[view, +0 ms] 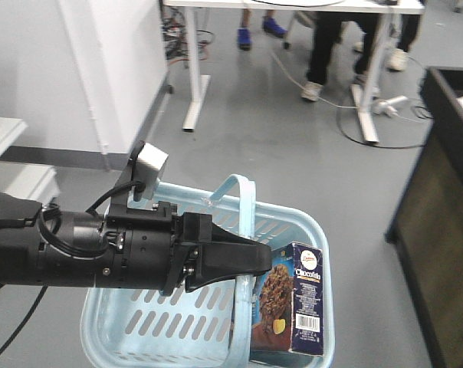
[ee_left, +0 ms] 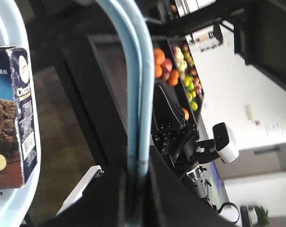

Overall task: Left arm holds basket, right arm returns cookies
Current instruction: 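Hold the basket with the left gripper while turning past the desks, then hold the basket with the left gripper while driving up to the snack shelf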

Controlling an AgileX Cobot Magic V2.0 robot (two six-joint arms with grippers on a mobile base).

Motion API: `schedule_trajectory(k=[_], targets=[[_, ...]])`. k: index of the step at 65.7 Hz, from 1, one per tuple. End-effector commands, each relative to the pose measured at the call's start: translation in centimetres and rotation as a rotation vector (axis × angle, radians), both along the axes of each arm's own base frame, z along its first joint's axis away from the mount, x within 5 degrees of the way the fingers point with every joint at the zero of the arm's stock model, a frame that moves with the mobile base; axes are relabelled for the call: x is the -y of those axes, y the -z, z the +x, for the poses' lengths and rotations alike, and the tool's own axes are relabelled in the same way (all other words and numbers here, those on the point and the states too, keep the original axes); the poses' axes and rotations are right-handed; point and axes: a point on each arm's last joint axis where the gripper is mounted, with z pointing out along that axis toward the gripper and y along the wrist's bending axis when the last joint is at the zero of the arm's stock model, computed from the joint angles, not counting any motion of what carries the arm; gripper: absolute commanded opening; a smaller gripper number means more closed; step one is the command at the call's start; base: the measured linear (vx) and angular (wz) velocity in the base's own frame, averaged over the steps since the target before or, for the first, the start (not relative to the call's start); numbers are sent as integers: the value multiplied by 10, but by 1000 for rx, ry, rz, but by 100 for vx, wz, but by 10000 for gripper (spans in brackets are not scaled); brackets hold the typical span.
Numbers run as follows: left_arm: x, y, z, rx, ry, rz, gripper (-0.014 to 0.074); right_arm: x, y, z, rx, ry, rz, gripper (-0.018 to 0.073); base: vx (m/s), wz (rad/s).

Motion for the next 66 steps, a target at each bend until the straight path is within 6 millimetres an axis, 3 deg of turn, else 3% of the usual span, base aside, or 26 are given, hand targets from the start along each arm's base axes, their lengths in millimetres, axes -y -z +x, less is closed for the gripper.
schedule_trajectory(k=[1, 66], targets=[[1, -29, -4, 19, 7, -146, -3, 0, -1, 0, 63, 4, -8, -11, 29, 47], [1, -29, -4, 19, 7, -146, -3, 0, -1, 0, 63, 4, -8, -11, 28, 66]])
